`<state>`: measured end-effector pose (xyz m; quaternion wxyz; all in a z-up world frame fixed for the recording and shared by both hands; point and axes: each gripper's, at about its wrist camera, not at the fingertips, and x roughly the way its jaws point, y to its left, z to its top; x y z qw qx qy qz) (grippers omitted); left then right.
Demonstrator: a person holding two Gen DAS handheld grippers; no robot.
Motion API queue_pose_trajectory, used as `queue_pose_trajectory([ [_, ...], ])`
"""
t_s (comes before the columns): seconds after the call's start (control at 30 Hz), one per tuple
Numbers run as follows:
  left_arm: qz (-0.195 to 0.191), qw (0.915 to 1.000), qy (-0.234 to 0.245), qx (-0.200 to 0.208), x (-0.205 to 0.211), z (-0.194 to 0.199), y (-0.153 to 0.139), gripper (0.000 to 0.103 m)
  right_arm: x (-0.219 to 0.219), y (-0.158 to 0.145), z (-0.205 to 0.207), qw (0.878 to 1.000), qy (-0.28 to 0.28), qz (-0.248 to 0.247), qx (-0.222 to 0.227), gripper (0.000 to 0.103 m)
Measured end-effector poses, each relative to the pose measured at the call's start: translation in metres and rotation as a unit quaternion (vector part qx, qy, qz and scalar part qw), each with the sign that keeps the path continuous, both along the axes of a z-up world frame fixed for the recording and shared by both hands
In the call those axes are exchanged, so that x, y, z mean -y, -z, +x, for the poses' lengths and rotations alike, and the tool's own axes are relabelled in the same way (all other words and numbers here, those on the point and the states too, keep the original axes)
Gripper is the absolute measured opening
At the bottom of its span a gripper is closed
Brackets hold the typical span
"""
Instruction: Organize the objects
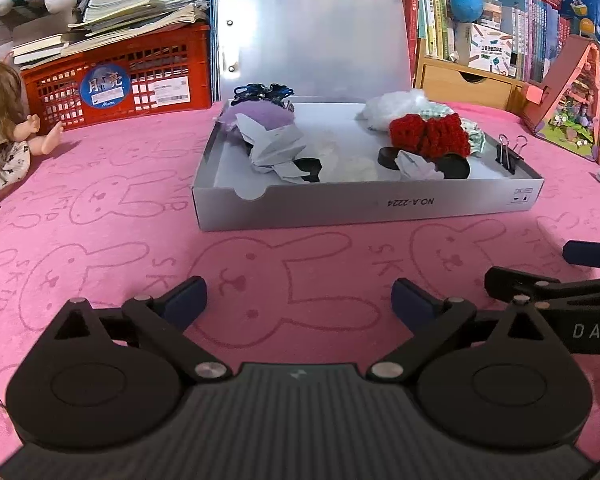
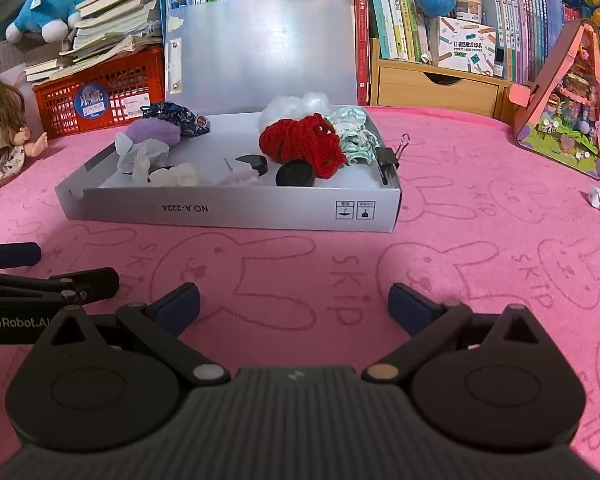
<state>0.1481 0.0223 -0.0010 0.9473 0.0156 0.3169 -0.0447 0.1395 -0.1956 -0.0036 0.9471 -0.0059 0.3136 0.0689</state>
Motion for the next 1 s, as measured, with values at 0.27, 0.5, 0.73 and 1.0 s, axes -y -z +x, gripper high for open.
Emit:
queue_pose_trajectory([
  [0.27,0.003,0.9999,-0.011,-0.004,-0.0011,0.001,0.0005,0.103,-0.0026,0.0013,0.0009,1.0,0.004,-0.012,-0.003,0.103],
  [0.5,0.004,0.9999,-0.012,-0.005,-0.0012,0.001,0.0005,0.103,-0.0027,0.0014,0.0012,1.0,0.006,-0.014,-0.003,0.103],
  [0.73,0.004,0.9999,-0.012,-0.004,-0.0014,0.0009,0.0006,0.103,-0.0026,0.0015,0.0011,1.0,0.006,-0.015,-0.003,0.103],
  [1.0,0.005,0.9999,-0.012,-0.004,-0.0011,0.0008,0.0006,0.103,-0.0026,0.0014,0.0011,1.0,0.006,-0.015,-0.003,0.103],
])
